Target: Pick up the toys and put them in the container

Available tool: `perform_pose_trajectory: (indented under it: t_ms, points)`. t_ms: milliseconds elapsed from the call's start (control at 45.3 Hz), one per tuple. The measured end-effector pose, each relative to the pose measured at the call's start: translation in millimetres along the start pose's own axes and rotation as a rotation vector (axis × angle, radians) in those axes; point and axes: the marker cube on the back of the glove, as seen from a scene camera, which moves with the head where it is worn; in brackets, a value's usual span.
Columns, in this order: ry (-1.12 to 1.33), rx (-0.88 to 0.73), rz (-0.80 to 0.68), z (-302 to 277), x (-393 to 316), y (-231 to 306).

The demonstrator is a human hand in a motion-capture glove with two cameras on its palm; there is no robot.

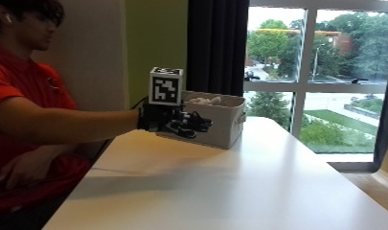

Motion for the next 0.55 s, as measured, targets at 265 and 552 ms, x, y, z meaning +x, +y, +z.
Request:
perform_pose_trajectory:
  t_ms: [265, 552]
  points:
    - [-0.044, -0.001, -0.022, -3.3, -5.9, 7.5]
    - [-0.006, 0.01, 0.01, -4.2, -2.7, 7.8]
